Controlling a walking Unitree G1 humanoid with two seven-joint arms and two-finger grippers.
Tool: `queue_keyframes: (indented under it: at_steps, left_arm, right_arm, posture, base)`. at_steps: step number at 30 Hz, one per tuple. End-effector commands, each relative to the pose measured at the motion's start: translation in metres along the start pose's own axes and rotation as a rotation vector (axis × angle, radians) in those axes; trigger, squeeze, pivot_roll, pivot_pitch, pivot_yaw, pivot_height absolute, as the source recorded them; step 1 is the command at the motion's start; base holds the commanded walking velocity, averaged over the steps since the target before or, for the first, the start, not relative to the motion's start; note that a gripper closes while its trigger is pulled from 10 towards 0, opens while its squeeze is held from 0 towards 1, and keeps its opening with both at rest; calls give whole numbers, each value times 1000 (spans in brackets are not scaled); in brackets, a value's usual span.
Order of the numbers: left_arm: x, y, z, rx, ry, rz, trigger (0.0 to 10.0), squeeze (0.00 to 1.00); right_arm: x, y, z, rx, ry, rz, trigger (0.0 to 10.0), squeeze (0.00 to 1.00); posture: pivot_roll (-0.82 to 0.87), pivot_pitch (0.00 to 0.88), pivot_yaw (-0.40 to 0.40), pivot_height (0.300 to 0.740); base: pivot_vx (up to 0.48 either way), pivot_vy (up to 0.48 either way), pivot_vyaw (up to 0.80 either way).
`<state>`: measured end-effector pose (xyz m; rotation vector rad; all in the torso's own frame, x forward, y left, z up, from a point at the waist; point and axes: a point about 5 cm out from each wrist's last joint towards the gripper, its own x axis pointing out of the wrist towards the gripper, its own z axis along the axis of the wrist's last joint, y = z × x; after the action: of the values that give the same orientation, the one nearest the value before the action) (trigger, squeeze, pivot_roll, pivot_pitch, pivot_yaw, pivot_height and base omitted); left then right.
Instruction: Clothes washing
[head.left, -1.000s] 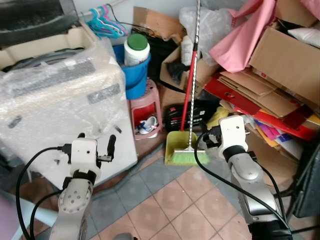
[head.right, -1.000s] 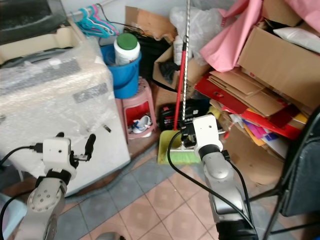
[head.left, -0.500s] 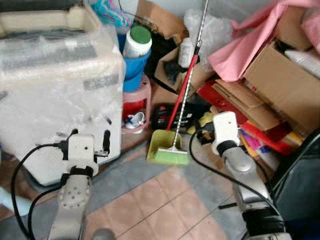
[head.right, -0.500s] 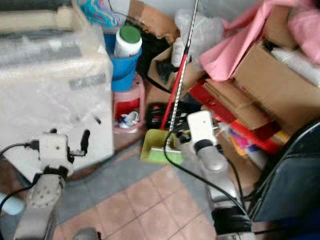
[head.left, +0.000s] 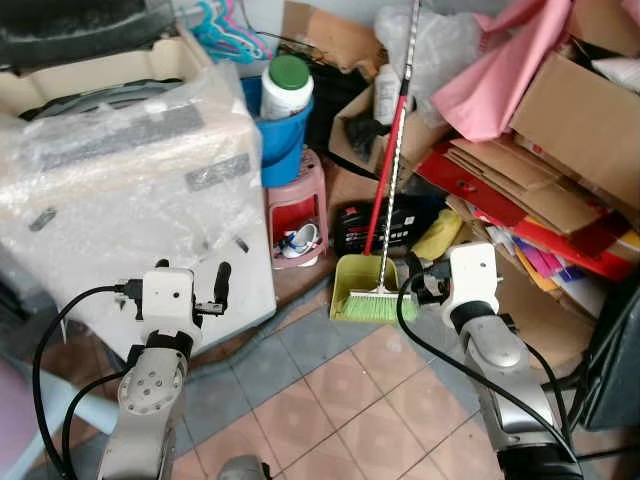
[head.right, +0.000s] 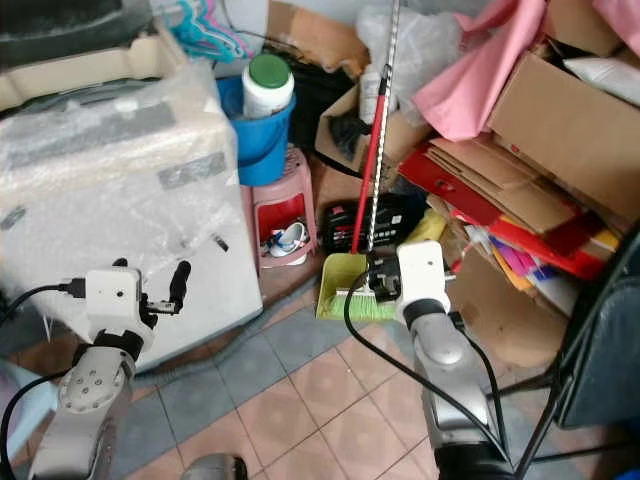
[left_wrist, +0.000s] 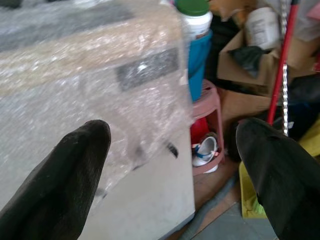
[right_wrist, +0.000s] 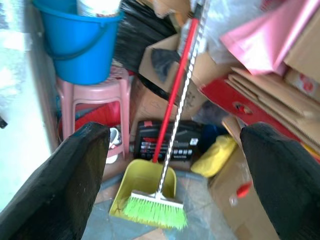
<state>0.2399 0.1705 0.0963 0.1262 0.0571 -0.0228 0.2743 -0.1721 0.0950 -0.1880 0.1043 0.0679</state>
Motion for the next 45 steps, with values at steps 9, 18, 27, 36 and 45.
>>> queue_keyframes:
  at_steps: [9, 18, 27, 36, 45]
  left_arm:
    - [0, -4, -1, 31, -5, -68, 10000, 0]
    - [-13, 4, -7, 41, 20, -90, 10000, 0]
    - [-23, 15, -7, 12, 33, -50, 10000, 0]
    - [-12, 7, -1, 20, 19, -50, 10000, 0]
    - [-3, 1, -3, -45, 36, -76, 10000, 0]
  right_arm:
    - [-23, -26, -2, -4, -3, -124, 10000, 0]
    - [-41, -33, -3, 13, -6, -171, 10000, 0]
    - [-39, -29, 2, 47, 9, -170, 10000, 0]
    - [-27, -20, 20, -44, -72, -49, 10000, 0]
    - [-17, -18, 24, 35, -96, -45, 10000, 0]
  posture:
    - [-78, 0, 109, 740]
    - [-80, 0, 116, 740]
    - [-60, 0, 101, 740]
    - [-66, 0, 88, 740]
    - [-52, 0, 71, 740]
  base:
    - [0, 0, 0]
    - [0, 0, 0]
    - [0, 0, 0]
    - [0, 0, 267]
    - [0, 0, 351]
